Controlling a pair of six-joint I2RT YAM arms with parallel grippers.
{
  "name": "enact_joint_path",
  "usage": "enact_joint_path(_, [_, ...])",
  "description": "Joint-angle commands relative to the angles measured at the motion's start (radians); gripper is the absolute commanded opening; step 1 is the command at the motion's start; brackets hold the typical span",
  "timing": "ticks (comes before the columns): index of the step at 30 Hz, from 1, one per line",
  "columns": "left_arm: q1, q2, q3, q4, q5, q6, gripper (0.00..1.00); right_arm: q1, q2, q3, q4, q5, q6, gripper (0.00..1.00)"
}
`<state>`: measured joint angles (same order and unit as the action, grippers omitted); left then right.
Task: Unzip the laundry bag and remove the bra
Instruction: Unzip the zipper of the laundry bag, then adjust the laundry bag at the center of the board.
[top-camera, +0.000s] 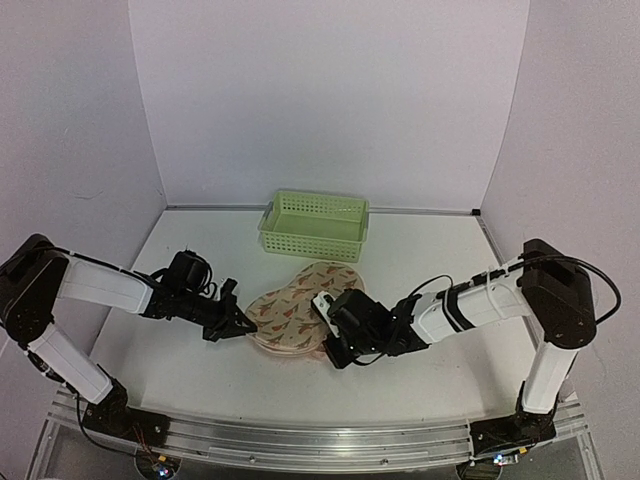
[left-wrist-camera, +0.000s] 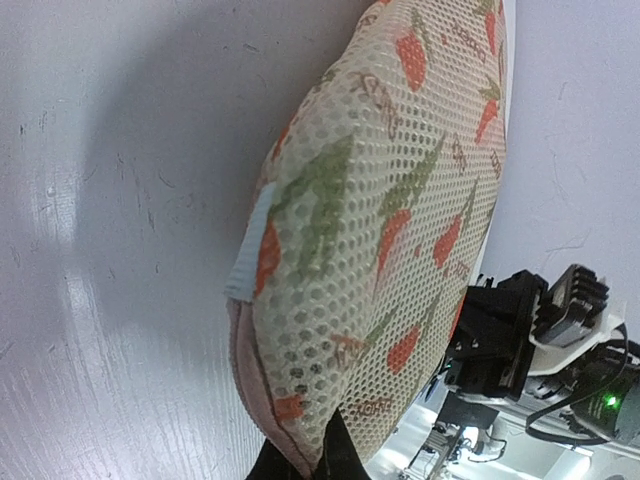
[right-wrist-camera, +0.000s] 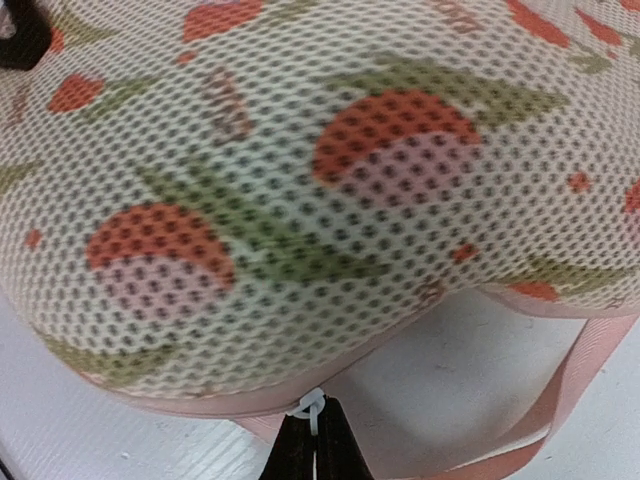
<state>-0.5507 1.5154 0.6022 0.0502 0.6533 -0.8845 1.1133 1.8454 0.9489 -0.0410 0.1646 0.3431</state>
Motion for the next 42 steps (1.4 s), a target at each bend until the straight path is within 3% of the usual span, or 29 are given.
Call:
enact_joint_path(1, [0.006, -0.035, 0.034, -0.044, 0.013, 0.069, 0.00, -0.058, -0.062, -0.012, -0.026, 0.020, -0.065, 0.00])
enact_joint_path(29, [0.022, -0.136, 0.072, -0.234, -0.054, 0.189, 0.00, -0.340, -0.116, -0.010, -0.131, 0.056, -0.111, 0.00])
enact_joint_path(33, [0.057, -0.149, 0.089, -0.273, -0.073, 0.211, 0.00, -0.346, -0.153, -0.042, -0.145, 0.043, -0.106, 0.00])
enact_joint_path(36, [0.079, -0.139, 0.128, -0.312, -0.104, 0.231, 0.00, -0.341, -0.189, -0.089, -0.136, -0.052, -0.097, 0.00])
enact_joint_path(42, [0.112, -0.072, 0.221, -0.331, -0.124, 0.262, 0.00, -0.241, -0.281, -0.184, -0.102, -0.074, -0.077, 0.00])
